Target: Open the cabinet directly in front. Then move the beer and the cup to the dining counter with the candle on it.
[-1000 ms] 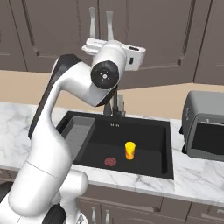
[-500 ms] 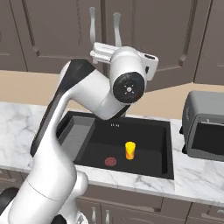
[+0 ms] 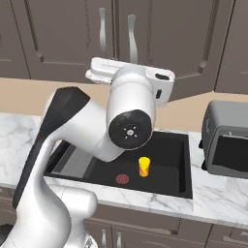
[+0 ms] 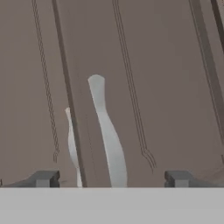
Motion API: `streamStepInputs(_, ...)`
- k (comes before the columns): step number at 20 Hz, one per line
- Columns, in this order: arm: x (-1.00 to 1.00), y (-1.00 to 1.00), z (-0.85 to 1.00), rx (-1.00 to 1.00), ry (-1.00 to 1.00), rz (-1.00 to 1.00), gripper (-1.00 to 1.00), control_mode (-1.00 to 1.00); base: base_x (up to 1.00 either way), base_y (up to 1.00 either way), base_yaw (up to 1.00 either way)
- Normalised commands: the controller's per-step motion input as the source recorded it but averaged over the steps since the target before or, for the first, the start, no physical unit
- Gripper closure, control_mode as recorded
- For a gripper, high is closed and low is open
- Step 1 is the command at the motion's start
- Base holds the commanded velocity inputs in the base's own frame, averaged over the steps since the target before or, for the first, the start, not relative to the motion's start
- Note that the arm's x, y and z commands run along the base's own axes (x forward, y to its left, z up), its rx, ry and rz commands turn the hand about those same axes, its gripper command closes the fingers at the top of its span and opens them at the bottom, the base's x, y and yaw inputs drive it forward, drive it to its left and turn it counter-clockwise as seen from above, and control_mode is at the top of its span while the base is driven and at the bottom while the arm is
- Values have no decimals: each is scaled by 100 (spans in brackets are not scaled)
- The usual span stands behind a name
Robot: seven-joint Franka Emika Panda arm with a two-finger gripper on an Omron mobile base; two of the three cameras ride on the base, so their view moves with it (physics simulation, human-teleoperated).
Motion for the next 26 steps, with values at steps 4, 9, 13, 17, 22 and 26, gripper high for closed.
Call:
streamStepInputs(4, -60, 11, 2, -4, -1, -6, -100, -100, 0, 0, 0)
streamStepInputs(9, -29, 79, 0, -25, 0, -18, -100, -100, 0, 0, 0)
streamStepInputs(13, 1, 100, 0, -39, 2, -18, -100, -100, 0, 0, 0)
streamStepInputs(17, 10, 97, 0, -41, 9, -18, -100, -100, 0, 0, 0)
streamStepInputs(22, 32, 60, -5, -38, 20, -30, -100, -100, 0, 0, 0)
streamStepInputs(26, 49, 15, -13, -28, 27, -36, -100, -100, 0, 0, 0)
